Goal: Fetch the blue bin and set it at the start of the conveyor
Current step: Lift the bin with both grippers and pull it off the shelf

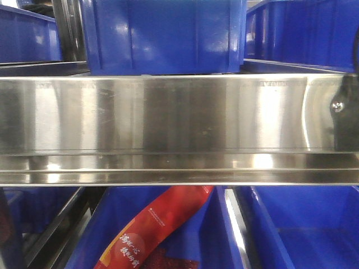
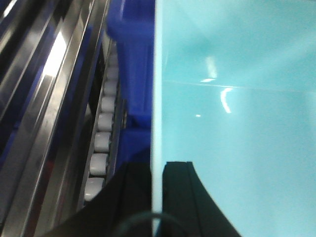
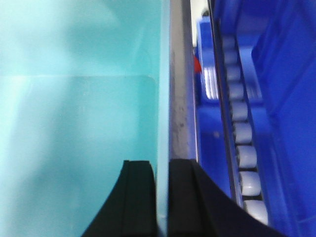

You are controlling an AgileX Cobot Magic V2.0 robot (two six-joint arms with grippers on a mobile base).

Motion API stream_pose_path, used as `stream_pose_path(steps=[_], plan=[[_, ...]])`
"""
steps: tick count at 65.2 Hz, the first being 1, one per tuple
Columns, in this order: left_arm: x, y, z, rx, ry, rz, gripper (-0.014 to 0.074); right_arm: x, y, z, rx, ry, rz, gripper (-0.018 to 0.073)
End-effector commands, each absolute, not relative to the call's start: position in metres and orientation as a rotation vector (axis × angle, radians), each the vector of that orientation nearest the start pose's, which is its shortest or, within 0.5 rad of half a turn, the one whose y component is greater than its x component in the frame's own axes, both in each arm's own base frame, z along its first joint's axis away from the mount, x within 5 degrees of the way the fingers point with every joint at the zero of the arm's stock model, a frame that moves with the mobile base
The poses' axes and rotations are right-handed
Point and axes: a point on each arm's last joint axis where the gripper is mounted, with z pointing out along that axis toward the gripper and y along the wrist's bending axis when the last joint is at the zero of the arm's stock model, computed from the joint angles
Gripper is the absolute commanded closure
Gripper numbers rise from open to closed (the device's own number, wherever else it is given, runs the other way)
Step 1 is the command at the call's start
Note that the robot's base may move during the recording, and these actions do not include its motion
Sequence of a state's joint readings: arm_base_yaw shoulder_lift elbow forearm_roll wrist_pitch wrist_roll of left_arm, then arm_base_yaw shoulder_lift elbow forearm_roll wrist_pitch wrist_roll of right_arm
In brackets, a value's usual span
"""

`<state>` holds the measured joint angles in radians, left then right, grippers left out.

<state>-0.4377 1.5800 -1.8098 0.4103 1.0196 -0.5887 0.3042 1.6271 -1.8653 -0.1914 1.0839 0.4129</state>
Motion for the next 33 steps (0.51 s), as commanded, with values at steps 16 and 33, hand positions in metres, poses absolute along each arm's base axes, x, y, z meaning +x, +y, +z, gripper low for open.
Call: stream_pose_path(steps=[16, 33], plan=[[0.298, -0.128, 0.474, -0.078, 2.099, -0.097, 0.0707, 0.3, 0.074, 0.487, 0.098, 2.155, 0.07, 0.0713], [0.286, -0.121, 0.497, -0.114, 2.025, -0.133, 0.0707, 0.279, 0.064, 0.502, 0.112, 2.119, 0.037, 0.0713]])
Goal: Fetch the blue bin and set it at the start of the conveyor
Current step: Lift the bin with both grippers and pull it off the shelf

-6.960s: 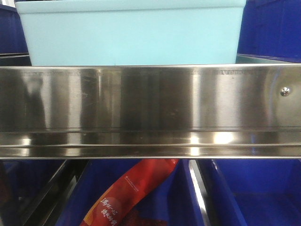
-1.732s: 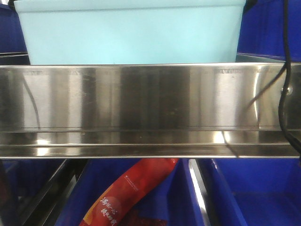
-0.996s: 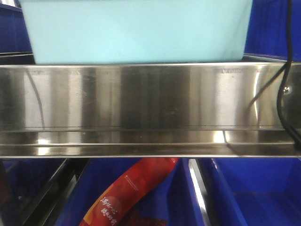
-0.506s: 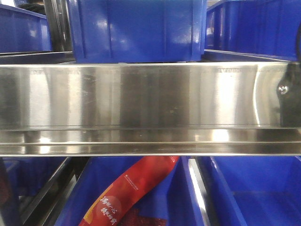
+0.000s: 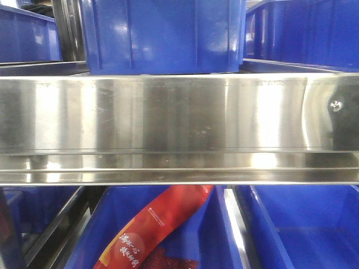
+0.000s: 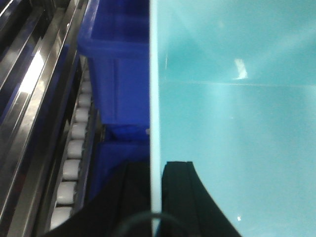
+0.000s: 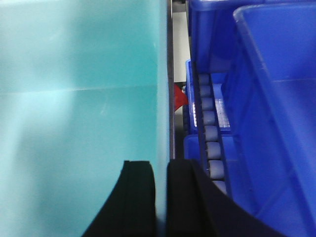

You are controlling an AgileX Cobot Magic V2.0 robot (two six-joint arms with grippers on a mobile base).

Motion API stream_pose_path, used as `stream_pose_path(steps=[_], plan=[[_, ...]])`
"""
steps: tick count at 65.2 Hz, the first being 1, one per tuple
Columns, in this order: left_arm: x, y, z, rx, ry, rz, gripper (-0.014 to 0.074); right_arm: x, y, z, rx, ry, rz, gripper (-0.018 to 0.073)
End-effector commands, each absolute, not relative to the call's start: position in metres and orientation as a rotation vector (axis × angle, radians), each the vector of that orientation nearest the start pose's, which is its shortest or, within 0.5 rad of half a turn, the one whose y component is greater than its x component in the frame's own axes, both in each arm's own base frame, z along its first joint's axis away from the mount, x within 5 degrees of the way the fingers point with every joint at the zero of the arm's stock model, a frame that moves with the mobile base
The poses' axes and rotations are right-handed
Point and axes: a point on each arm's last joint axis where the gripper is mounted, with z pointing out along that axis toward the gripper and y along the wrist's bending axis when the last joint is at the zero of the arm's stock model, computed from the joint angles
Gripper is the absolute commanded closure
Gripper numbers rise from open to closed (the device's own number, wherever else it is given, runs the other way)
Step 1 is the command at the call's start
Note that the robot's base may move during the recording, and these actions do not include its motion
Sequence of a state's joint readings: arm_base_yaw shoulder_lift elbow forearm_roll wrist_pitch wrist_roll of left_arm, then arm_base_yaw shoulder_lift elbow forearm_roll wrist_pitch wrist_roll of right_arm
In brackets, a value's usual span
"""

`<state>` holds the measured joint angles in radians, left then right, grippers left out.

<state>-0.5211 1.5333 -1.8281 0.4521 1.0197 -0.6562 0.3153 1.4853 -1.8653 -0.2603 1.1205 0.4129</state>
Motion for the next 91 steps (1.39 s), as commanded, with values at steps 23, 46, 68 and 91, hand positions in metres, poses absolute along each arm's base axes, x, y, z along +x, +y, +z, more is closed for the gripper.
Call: stream_pose_path(steps=[23, 46, 68, 91], plan=[[0.279, -0.117, 0.51, -0.133, 1.997, -0.14, 0.0707, 0.273, 0.069, 0.507, 0.078, 2.088, 0.039, 0.0713], [0.274, -0.113, 0.51, -0.149, 2.03, -0.116, 0.0707, 0.273, 0.076, 0.5, 0.063, 2.084, 0.039, 0.0713], [0.276, -0.115, 0.514, -0.13, 1.983, -0.146, 0.0707, 0.264, 0.074, 0.5, 0.009, 1.96, 0.058, 0.0713], [0.276, -0.114, 0.516, -0.124, 1.964, -0.137, 0.0707, 0.267, 0.076, 0.503, -0.004, 1.92, 0.075, 0.0713]])
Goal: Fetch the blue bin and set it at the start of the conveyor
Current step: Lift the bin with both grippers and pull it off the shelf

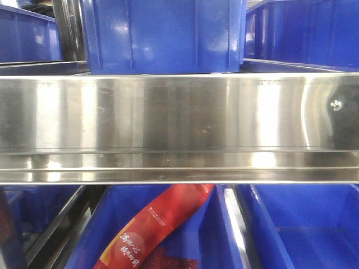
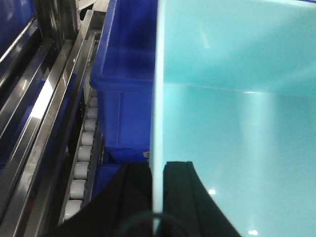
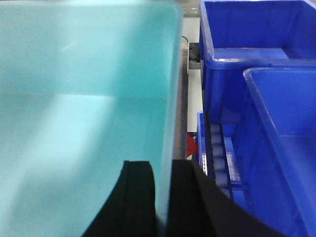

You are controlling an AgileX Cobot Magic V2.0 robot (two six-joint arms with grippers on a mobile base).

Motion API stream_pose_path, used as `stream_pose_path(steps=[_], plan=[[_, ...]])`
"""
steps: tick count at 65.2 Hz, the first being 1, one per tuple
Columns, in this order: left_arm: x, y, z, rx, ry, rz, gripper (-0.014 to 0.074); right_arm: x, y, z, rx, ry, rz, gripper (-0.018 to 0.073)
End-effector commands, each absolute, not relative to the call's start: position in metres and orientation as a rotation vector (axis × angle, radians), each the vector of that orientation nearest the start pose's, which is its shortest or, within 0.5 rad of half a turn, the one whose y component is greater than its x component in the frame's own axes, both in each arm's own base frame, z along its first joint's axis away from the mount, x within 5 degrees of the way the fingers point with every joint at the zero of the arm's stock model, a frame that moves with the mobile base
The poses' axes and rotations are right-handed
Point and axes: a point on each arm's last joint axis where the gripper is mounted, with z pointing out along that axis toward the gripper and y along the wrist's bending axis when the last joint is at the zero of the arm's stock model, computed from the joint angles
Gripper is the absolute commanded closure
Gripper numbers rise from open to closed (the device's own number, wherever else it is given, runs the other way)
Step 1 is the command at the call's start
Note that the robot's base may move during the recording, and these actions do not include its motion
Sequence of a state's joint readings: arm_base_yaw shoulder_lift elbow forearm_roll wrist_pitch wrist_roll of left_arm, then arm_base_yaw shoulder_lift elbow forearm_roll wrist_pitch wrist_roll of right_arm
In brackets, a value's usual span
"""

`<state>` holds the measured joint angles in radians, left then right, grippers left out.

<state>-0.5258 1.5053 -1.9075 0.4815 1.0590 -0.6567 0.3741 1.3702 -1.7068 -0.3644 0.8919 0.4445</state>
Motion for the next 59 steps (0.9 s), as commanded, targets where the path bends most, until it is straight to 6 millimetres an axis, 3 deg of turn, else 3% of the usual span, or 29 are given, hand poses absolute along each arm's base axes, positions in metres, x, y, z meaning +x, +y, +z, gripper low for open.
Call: stream_pose_path(steps=[1, 59], plan=[[0.2764, -0.114, 0.5161, -0.123, 1.961, -0.135, 0.0707, 0.2668, 0.0758, 0.5031, -0.004, 1.919, 0.076, 0.0713], [0.2771, -0.115, 0.518, -0.114, 1.94, -0.145, 0.0707, 0.2674, 0.0766, 0.5048, -0.009, 1.898, 0.084, 0.0713]])
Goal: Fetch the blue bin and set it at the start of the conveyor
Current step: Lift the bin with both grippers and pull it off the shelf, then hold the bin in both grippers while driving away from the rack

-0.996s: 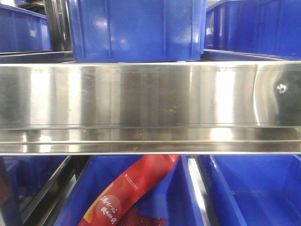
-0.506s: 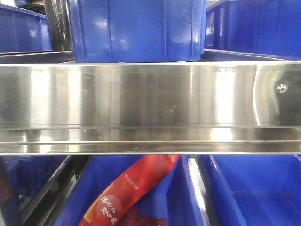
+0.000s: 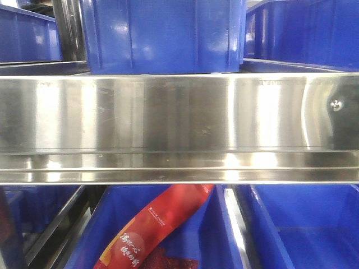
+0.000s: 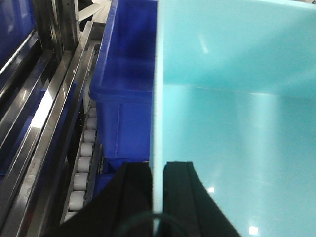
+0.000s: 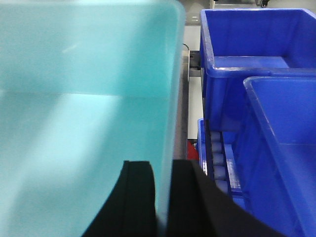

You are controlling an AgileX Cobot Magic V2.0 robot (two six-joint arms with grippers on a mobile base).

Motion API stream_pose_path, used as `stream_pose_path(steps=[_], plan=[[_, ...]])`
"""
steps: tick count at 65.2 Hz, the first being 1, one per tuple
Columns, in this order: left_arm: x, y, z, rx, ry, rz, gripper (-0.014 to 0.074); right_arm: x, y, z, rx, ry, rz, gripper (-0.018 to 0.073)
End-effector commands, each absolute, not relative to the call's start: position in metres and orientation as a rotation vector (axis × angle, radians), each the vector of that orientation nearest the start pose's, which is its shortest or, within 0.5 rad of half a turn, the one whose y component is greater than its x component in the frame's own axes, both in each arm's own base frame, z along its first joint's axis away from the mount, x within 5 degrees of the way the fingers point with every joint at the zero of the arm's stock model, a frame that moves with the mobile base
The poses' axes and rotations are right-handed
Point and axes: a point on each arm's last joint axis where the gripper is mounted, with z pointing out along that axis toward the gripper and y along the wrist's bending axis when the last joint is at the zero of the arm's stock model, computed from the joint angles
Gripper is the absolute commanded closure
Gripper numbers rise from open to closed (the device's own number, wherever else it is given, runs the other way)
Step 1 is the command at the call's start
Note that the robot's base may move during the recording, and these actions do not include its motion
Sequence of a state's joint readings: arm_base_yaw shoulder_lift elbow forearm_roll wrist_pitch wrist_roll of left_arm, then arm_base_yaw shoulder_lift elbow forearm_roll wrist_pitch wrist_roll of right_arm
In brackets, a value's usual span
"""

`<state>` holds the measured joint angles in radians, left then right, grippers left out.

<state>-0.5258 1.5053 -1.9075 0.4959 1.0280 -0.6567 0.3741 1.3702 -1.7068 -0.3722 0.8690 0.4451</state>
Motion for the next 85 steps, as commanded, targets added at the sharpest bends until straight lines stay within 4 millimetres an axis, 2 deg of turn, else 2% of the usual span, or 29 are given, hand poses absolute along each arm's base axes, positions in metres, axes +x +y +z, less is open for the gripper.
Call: stream_pose_path(steps=[1, 85], plan=[[0.2771, -0.115, 0.518, -0.114, 1.94, -0.145, 0.0707, 0.2674, 0.0766, 0.5048, -0.009, 1.898, 0.084, 0.0713], [0.2771, -0.115, 0.518, -0.114, 1.94, -0.145, 0.0707, 0.2674, 0.0766, 0.505, -0.01, 1.897, 0.085, 0.0713]])
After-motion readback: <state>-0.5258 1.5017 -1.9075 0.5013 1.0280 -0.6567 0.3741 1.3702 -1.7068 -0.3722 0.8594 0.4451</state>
